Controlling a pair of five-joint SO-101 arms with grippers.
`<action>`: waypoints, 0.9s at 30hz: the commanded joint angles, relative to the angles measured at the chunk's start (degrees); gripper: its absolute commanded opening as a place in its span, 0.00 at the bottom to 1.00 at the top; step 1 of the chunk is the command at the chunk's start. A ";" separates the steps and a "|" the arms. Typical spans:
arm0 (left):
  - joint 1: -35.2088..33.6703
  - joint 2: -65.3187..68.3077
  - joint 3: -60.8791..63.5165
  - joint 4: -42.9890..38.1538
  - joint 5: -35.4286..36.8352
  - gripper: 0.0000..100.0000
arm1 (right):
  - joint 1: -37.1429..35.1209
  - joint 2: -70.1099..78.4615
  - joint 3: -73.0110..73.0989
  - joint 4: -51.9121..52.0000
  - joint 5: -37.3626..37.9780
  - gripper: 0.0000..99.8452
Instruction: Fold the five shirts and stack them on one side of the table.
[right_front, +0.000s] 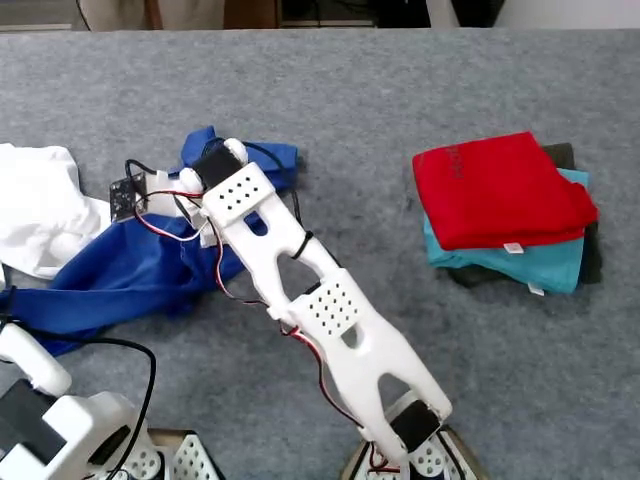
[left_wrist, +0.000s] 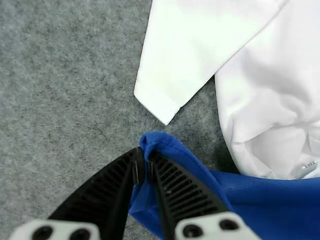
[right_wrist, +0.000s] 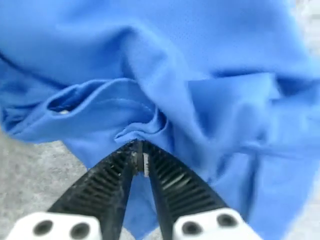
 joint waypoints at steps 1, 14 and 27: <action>0.00 -0.92 -0.79 -0.44 -0.35 0.02 | 0.75 -1.01 -5.32 1.67 -0.97 0.00; -0.18 -0.92 -0.79 -0.26 -0.35 0.02 | 0.75 6.29 -4.97 2.20 -0.88 0.17; 0.35 -0.92 -0.79 -0.35 -0.35 0.02 | 0.92 5.67 -6.46 1.67 -0.88 0.17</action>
